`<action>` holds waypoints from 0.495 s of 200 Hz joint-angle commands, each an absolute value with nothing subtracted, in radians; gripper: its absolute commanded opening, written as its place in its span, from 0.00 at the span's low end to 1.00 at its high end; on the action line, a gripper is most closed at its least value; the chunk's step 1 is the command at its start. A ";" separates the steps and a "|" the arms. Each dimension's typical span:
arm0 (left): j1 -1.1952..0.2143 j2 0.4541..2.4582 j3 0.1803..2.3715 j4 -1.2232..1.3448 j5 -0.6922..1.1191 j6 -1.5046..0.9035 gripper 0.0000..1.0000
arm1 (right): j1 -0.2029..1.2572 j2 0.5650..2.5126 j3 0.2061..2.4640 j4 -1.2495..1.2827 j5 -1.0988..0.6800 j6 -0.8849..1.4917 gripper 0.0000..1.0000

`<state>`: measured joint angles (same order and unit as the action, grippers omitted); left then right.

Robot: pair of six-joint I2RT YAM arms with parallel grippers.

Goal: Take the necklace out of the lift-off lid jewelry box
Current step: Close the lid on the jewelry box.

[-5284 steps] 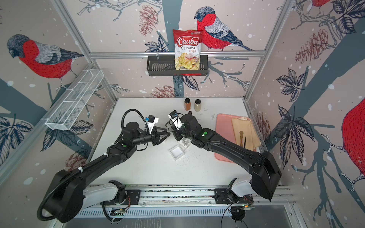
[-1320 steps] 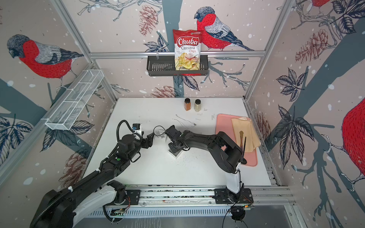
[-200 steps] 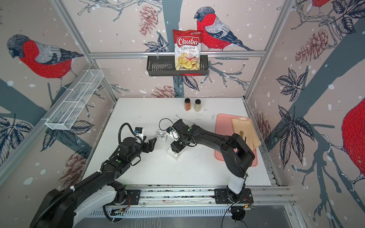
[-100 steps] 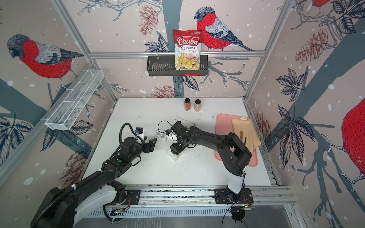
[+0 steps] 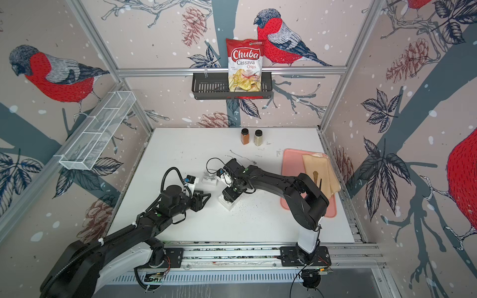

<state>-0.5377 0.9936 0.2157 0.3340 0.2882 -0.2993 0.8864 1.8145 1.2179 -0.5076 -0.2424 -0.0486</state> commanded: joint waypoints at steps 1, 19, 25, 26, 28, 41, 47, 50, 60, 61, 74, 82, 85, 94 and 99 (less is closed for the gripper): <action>-0.615 1.001 0.199 0.408 0.274 -0.360 0.44 | 0.887 1.815 1.210 -0.520 -0.230 -0.040 0.59; -0.656 1.026 0.172 0.467 0.262 -0.408 0.31 | 0.884 1.813 1.206 -0.514 -0.232 -0.037 0.59; -0.669 1.035 0.162 0.496 0.254 -0.423 0.27 | 0.881 1.814 1.205 -0.511 -0.232 -0.035 0.59; -0.672 1.037 0.159 0.501 0.253 -0.426 0.27 | 0.882 1.814 1.204 -0.511 -0.233 -0.034 0.59; -0.676 1.039 0.155 0.511 0.249 -0.430 0.26 | 0.882 1.813 1.204 -0.511 -0.232 -0.034 0.59; -0.715 1.063 0.132 0.571 0.224 -0.451 0.20 | 0.878 1.812 1.203 -0.506 -0.233 -0.028 0.59; -0.738 1.074 0.123 0.591 0.203 -0.456 0.18 | 0.877 1.812 1.201 -0.503 -0.235 -0.025 0.59; -0.749 1.081 0.120 0.601 0.191 -0.458 0.16 | 0.876 1.812 1.200 -0.502 -0.236 -0.025 0.59; -0.779 1.107 0.110 0.631 0.161 -0.464 0.11 | 0.874 1.810 1.196 -0.495 -0.239 -0.022 0.60; -0.782 1.110 0.108 0.636 0.159 -0.464 0.11 | 0.874 1.809 1.194 -0.494 -0.239 -0.022 0.60; -0.811 1.153 0.098 0.690 0.130 -0.469 0.08 | 0.873 1.809 1.191 -0.492 -0.244 -0.019 0.60; -0.822 1.185 0.091 0.735 0.112 -0.473 0.07 | 0.871 1.807 1.190 -0.490 -0.247 -0.020 0.60; -0.826 1.199 0.091 0.753 0.107 -0.475 0.07 | 0.871 1.809 1.189 -0.488 -0.248 -0.020 0.60; -0.832 1.243 0.088 0.805 0.089 -0.483 0.06 | 0.871 1.809 1.189 -0.488 -0.250 -0.020 0.60; -0.834 1.270 0.088 0.837 0.078 -0.487 0.05 | 0.871 1.809 1.189 -0.489 -0.251 -0.020 0.60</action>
